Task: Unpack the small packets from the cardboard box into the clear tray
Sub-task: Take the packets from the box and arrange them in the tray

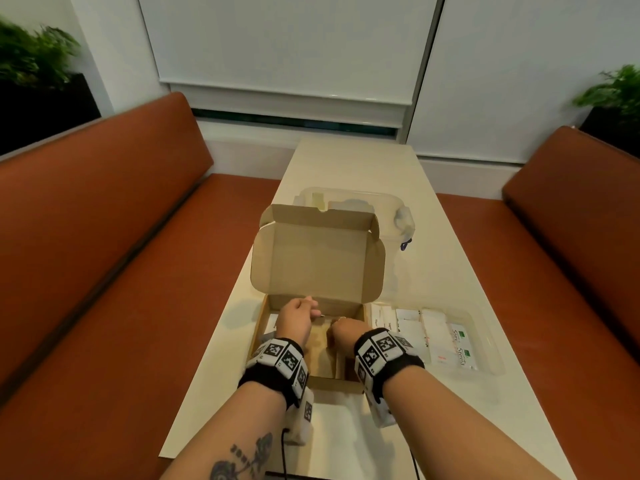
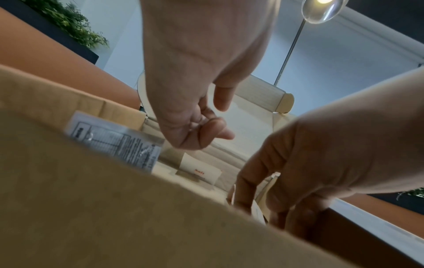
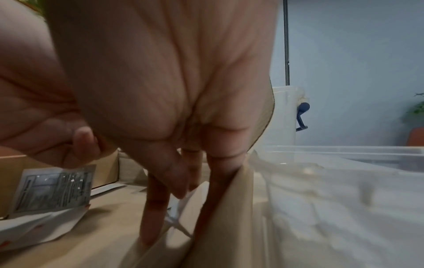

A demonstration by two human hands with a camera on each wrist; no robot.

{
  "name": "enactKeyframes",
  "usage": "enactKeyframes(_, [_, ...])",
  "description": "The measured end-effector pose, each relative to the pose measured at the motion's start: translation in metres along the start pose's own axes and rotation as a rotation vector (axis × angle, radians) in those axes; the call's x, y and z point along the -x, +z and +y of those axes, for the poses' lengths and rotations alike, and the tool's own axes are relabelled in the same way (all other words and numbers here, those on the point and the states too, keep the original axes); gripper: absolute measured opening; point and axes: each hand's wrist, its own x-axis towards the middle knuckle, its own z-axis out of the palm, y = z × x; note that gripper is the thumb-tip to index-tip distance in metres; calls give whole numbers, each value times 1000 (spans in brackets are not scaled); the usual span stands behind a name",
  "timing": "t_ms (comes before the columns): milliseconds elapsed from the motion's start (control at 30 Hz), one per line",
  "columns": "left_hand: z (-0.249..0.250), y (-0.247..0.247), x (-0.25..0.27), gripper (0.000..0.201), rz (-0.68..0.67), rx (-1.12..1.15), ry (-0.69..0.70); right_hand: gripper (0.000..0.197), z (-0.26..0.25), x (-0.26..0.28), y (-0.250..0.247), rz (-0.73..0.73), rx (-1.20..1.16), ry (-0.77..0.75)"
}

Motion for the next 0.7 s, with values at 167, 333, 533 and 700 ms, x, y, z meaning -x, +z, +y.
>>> enactKeyframes(167, [0, -3, 0, 25, -1, -7, 2, 26, 3, 0, 1, 90, -67, 21])
enactKeyframes(333, [4, -10, 6, 16, -107, -59, 4, 24, 9, 8, -11, 176, -225, 39])
enactKeyframes(533, [19, -8, 23, 70, -430, -191, 53, 25, 0, 21, -37, 310, -610, -14])
enactKeyframes(700, [19, -15, 23, 39, -490, -102, 70, 22, -12, 25, -42, 379, -635, -54])
